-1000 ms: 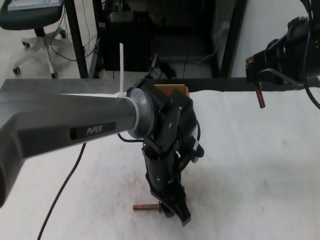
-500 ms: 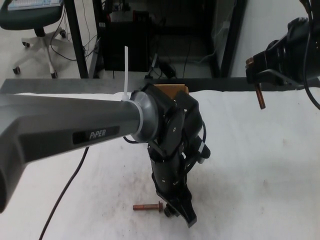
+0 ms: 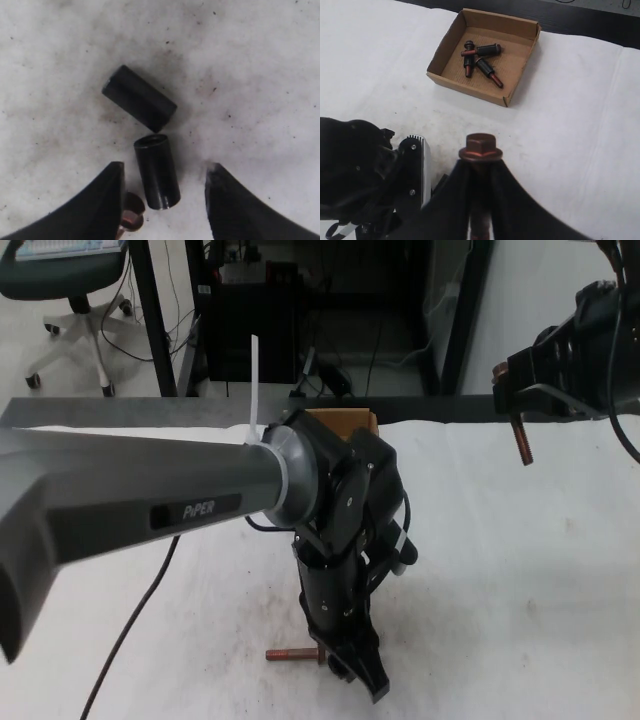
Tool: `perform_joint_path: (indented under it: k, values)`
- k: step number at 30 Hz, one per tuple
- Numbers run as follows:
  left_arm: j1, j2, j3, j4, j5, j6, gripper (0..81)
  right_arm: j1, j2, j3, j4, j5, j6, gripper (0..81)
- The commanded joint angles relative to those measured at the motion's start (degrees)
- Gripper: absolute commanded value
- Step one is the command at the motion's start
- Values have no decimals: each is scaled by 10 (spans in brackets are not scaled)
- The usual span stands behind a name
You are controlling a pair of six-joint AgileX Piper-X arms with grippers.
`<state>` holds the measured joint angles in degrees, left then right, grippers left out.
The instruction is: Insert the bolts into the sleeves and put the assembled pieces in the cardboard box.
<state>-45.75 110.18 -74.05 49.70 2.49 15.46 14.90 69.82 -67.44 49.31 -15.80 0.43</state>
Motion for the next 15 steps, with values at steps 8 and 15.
perform_joint_path:
  k: [8,15]
  values:
    - [-1,24,-2,6,-3,-2,470,-2,-6,-3,-2,-9,5,8]
    - [-1,25,-2,1,-3,-1,326,-2,-6,-3,2,-9,5,8]
